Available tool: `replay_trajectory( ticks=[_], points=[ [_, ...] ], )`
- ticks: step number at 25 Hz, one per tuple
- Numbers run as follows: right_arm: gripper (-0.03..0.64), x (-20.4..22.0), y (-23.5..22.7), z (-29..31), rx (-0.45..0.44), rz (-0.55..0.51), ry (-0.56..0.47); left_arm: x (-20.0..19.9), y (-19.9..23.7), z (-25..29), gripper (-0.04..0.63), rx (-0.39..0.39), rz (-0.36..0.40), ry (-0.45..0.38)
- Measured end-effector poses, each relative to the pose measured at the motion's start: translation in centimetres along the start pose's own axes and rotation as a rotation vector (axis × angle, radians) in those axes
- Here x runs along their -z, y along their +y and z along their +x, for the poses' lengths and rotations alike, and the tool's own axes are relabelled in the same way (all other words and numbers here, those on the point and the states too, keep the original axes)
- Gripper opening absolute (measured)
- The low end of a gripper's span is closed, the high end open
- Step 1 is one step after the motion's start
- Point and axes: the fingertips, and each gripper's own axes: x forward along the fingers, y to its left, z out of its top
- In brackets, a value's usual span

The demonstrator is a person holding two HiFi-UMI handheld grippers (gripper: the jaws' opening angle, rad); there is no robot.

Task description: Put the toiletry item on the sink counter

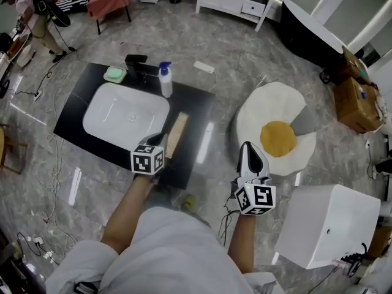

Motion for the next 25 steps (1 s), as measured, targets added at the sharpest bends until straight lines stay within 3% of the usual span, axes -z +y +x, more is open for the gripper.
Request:
replay_trajectory(
  ticks=[13,25],
  points=[
    [0.005,-1.0,0.5,-4.0,-0.025,0.004,-0.025,-3.8,-3.5,-6.8,-0.002,0.004,0.029,-0.160],
    [0.005,-2.2,1.9,-4.8,-0.067,-0.001,-0.044,-9.0,-5.2,-13.3,-0.002,-0.016,0.102,-0.344]
  ],
)
